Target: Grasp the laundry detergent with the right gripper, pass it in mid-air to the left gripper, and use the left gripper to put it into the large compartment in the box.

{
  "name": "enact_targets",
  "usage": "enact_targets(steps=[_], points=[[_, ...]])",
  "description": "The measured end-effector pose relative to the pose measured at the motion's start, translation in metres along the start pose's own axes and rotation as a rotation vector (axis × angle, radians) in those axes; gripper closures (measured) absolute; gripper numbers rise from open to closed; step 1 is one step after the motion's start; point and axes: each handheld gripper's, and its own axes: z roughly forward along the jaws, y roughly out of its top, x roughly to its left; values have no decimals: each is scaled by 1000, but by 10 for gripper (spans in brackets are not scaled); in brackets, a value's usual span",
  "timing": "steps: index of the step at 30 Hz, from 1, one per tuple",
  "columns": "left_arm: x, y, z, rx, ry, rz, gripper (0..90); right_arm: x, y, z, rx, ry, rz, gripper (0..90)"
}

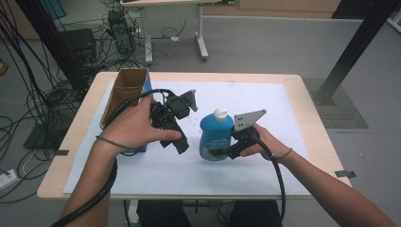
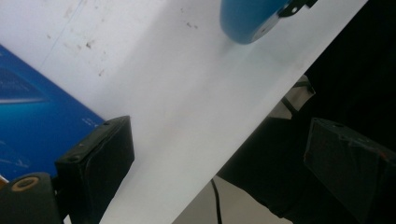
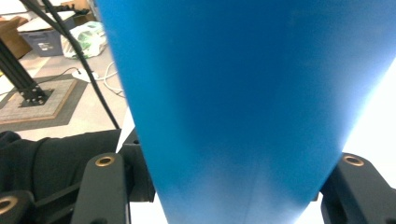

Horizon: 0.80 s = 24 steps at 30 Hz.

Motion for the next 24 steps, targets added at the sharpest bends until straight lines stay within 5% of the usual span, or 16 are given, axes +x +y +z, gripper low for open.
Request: enact_targets(steps=[24], points=[[-23, 25, -10, 23, -14, 159, 88, 13, 22, 31, 24, 122, -82, 405]])
